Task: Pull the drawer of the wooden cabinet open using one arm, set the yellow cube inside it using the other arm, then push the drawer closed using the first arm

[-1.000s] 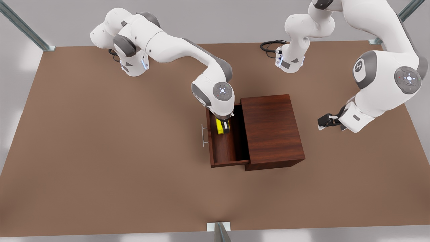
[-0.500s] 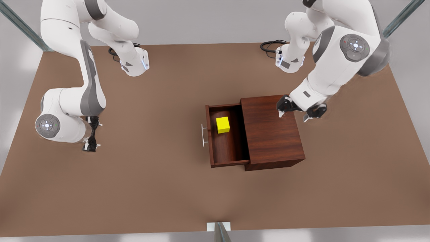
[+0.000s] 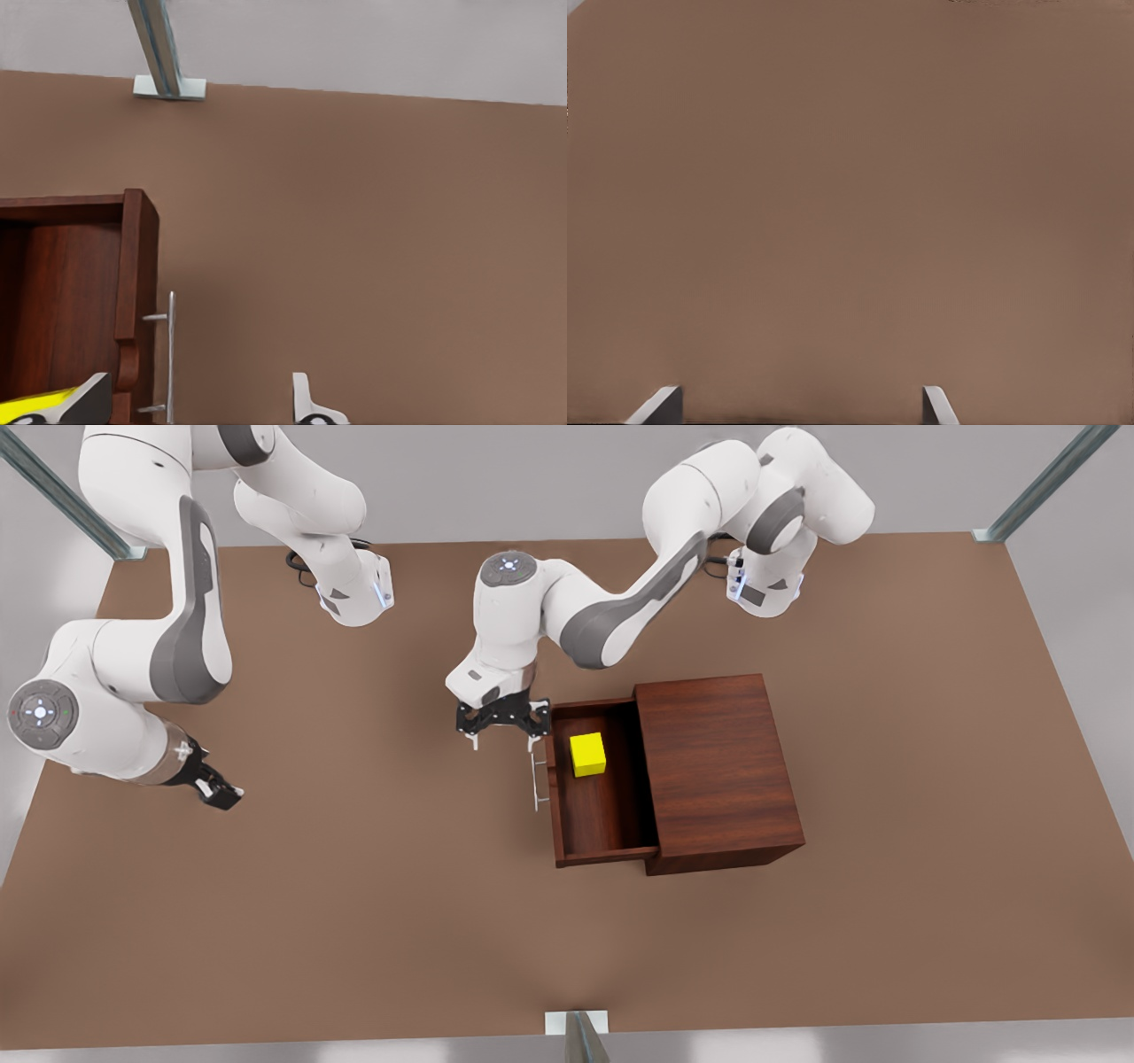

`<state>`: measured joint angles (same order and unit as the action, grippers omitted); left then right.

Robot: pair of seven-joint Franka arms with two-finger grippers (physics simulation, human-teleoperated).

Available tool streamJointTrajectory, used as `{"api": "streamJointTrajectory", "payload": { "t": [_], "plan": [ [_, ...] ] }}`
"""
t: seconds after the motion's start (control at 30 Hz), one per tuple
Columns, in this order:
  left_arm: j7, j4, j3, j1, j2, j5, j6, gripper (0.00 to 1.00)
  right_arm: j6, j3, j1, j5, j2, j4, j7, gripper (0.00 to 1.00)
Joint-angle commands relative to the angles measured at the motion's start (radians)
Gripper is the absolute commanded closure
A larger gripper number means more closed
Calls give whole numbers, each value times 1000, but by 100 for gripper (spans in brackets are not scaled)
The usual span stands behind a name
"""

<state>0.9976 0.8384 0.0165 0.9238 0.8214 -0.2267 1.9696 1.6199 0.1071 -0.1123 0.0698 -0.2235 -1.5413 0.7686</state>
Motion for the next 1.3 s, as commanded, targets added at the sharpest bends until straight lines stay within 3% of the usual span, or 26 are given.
{"api": "streamJointTrajectory", "payload": {
  "t": [0.0,0.77,1.0,1.27],
  "plan": [
    [737,-4,2,4,41,-82,170,0,-28,0,2,-2,-7,1,-646,0],
    [595,-4,16,12,240,-195,238,0,-28,5,3,1,-34,9,-635,0],
    [421,-1,8,46,223,-215,-49,0,-28,5,3,1,-34,9,-635,0],
    [256,2,6,23,186,-169,-146,0,-26,5,3,1,-36,9,-634,0]
  ]
}}
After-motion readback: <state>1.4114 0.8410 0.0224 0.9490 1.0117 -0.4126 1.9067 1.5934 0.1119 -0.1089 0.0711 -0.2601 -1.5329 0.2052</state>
